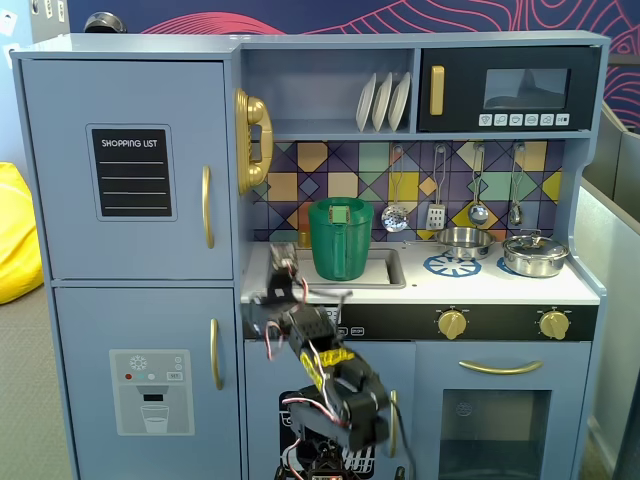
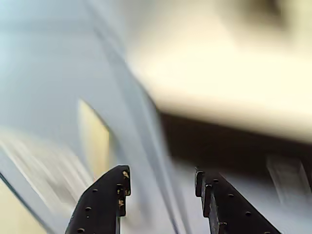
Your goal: Open the left cabinet door
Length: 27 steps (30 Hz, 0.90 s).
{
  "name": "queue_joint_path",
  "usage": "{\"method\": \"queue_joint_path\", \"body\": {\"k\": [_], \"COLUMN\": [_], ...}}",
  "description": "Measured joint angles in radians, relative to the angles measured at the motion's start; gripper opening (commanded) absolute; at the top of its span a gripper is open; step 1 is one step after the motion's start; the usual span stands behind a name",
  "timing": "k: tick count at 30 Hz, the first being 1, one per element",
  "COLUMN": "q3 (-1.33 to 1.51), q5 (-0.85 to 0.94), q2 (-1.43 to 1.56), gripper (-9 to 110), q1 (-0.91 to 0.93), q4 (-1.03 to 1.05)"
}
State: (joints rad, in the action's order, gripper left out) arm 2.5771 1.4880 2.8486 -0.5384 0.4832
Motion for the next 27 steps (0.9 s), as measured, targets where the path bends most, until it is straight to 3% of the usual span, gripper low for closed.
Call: {"method": "queue_joint_path", "body": {"k": [10, 27], "q3": [-0.443, -0.73], "q5": [0.112, 0.244], "q2": [-0.348, -0.603], "gripper": [16, 13], "q1": [-0.077, -0.186], "q4": [-0.201, -0.304]}}
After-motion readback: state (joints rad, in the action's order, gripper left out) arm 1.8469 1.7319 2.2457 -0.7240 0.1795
